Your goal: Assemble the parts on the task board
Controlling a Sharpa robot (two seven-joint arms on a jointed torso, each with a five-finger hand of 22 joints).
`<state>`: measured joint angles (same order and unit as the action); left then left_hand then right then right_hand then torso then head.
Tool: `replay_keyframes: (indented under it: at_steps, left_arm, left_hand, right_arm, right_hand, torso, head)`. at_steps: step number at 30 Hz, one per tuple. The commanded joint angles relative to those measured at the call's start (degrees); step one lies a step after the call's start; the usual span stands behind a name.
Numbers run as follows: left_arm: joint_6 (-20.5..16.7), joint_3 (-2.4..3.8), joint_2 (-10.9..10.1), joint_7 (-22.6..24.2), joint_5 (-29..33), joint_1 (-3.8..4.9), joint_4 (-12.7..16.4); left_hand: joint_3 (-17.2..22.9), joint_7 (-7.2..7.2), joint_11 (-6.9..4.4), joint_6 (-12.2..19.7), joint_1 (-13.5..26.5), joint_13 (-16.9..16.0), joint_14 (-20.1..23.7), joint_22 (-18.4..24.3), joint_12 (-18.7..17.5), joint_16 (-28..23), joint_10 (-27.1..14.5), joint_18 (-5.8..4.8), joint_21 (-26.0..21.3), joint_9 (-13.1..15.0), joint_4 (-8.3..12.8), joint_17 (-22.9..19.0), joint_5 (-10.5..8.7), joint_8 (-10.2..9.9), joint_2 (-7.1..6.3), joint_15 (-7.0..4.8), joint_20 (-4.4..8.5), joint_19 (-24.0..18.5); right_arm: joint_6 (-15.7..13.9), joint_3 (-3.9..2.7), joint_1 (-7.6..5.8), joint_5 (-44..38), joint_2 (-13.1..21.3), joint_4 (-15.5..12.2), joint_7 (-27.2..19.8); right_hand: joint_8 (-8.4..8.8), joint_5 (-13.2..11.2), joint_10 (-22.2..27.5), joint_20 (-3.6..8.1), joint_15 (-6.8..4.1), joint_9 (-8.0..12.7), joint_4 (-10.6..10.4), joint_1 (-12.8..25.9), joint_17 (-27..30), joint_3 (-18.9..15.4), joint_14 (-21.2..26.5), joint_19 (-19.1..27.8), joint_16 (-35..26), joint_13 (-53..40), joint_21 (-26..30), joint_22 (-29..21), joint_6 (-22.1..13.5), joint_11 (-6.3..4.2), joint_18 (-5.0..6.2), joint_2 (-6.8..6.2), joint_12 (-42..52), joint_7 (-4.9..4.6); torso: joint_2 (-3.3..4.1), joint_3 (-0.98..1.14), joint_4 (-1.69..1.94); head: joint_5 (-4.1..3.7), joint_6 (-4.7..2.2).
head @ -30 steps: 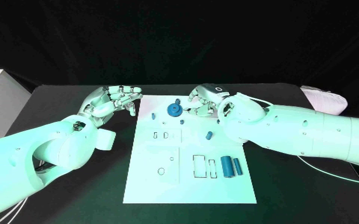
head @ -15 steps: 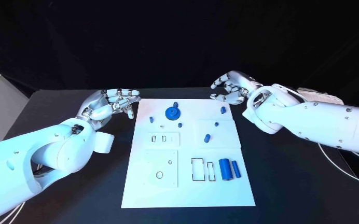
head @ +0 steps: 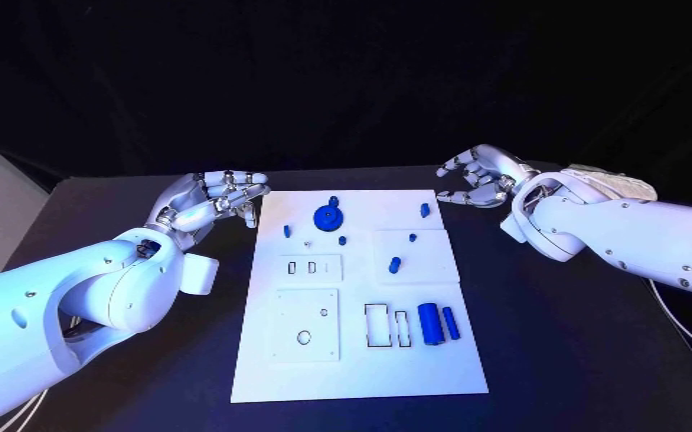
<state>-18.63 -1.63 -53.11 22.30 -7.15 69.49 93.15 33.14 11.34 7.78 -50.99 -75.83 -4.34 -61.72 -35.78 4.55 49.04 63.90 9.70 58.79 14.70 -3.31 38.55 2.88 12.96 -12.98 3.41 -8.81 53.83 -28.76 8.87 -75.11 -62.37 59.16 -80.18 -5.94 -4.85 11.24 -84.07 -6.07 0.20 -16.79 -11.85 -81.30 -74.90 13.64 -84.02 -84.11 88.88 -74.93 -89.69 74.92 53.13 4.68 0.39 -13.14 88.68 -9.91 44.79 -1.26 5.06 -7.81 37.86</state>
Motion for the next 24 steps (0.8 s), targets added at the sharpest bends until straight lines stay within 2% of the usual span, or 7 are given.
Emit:
replay_keyframes:
  at_steps: [1, 6, 8, 11, 14, 19, 24]
  left_arm:
    - [1.13, 0.04, 0.17, 0.63, 0.20, 0.03, -0.01]
    - [1.20, 0.03, 0.26, 0.64, 0.19, 0.01, -0.15]
    - [1.22, 0.03, 0.27, 0.65, 0.19, 0.01, -0.16]
    - [1.22, 0.02, 0.23, 0.66, 0.19, 0.00, -0.21]
    - [1.22, 0.02, 0.19, 0.65, 0.18, -0.01, -0.26]
    - [1.22, 0.02, 0.11, 0.63, 0.15, -0.01, -0.26]
    - [1.26, 0.01, 0.09, 0.61, 0.12, -0.01, -0.23]
  left_hand:
    - [-0.05, -0.05, -0.16, 0.23, 0.19, -0.07, 0.36, -0.05, 0.39, 0.23, 0.04, 0.88, 0.33, 0.05, 0.24, -0.07, -0.04, 0.01, 0.59, -0.02, -0.15, -0.34]
    - [-0.05, -0.06, -0.16, 0.23, 0.19, -0.07, 0.37, -0.05, 0.39, 0.22, 0.03, 0.88, 0.34, 0.05, 0.26, -0.09, -0.04, 0.01, 0.57, -0.02, -0.14, -0.36]
    - [-0.05, -0.06, -0.16, 0.23, 0.19, -0.07, 0.37, -0.05, 0.39, 0.22, 0.03, 0.88, 0.34, 0.05, 0.26, -0.09, -0.04, 0.01, 0.57, -0.02, -0.14, -0.36]
    - [-0.05, -0.06, -0.16, 0.23, 0.19, -0.07, 0.37, -0.05, 0.39, 0.22, 0.03, 0.88, 0.34, 0.05, 0.26, -0.09, -0.04, 0.01, 0.57, -0.02, -0.14, -0.36]
    - [-0.05, -0.06, -0.16, 0.23, 0.19, -0.07, 0.37, -0.05, 0.39, 0.22, 0.03, 0.88, 0.34, 0.05, 0.26, -0.09, -0.04, 0.01, 0.57, -0.02, -0.14, -0.36]
    - [-0.05, -0.06, -0.16, 0.23, 0.19, -0.07, 0.37, -0.05, 0.39, 0.22, 0.03, 0.88, 0.34, 0.05, 0.26, -0.09, -0.04, 0.01, 0.57, -0.02, -0.14, -0.36]
    - [-0.05, -0.06, -0.16, 0.23, 0.19, -0.07, 0.37, -0.05, 0.39, 0.22, 0.03, 0.88, 0.34, 0.05, 0.26, -0.09, -0.04, 0.01, 0.57, -0.02, -0.14, -0.36]
  right_arm:
    - [3.55, 0.07, 0.88, -2.40, -0.21, 0.76, -3.60]
    - [4.40, 0.12, 2.23, -3.35, -0.99, 2.04, -3.94]
    - [4.58, 0.12, 2.67, -3.54, -1.25, 2.43, -4.01]
    - [4.79, 0.13, 3.17, -3.70, -1.69, 2.96, -4.10]
    - [4.94, 0.13, 3.44, -3.78, -2.06, 3.36, -4.12]
    - [4.67, 0.13, 3.69, -3.84, -2.89, 4.10, -3.97]
    - [4.45, 0.13, 3.77, -3.85, -3.74, 4.68, -3.79]
  right_hand:
    - [0.47, -0.63, -4.54, -0.51, 0.57, 0.14, -0.04, -0.84, -11.49, -0.97, -5.11, -5.89, -0.02, -13.85, -0.31, 15.08, -0.57, 0.46, -0.39, 0.05, -0.28, -0.12]
    - [0.73, -0.83, -4.51, -0.62, 0.66, 0.29, -0.14, -1.78, -11.57, -2.24, -5.13, -5.89, 0.00, -13.82, -0.31, 15.08, -1.03, 0.55, -0.39, 0.20, -0.31, -0.20]
    - [0.78, -0.80, -4.49, -0.65, 0.68, 0.34, -0.17, -2.18, -11.64, -2.62, -5.14, -5.89, 0.02, -13.81, -0.31, 15.08, -1.14, 0.57, -0.39, 0.30, -0.33, -0.21]
    - [0.78, -0.79, -4.51, -0.65, 0.68, 0.34, -0.17, -2.21, -11.66, -2.64, -5.15, -5.89, 0.03, -13.82, -0.31, 15.08, -1.14, 0.57, -0.39, 0.31, -0.32, -0.22]
    - [0.79, -0.74, -4.58, -0.66, 0.69, 0.36, -0.19, -2.41, -11.73, -2.78, -5.17, -5.89, 0.05, -13.88, -0.31, 15.08, -1.17, 0.58, -0.39, 0.40, -0.24, -0.23]
    - [0.74, -0.57, -4.66, -0.67, 0.70, 0.36, -0.30, -2.68, -11.85, -2.91, -5.20, -5.89, 0.09, -13.95, -0.31, 15.08, -1.10, 0.59, -0.39, 0.71, -0.14, -0.24]
    - [0.60, -0.41, -4.82, -0.69, 0.71, 0.33, -0.57, -2.79, -11.97, -2.96, -5.23, -5.89, 0.13, -14.10, -0.31, 15.08, -0.85, 0.59, -0.39, 1.17, 0.05, -0.23]
  torso:
    - [0.13, 0.22, -0.07]
    - [0.12, 0.14, 0.20]
    - [0.08, -0.01, 0.29]
    - [0.15, 0.07, 0.41]
    - [0.22, 0.27, 0.39]
    - [0.25, 0.18, 0.23]
    - [0.17, 0.10, 0.27]
  head:
    - [-0.06, 0.08]
    - [-0.03, 0.28]
    - [-0.06, 0.42]
    - [-0.09, 0.47]
    - [-0.14, 0.53]
    - [0.03, 0.57]
    - [0.11, 0.80]
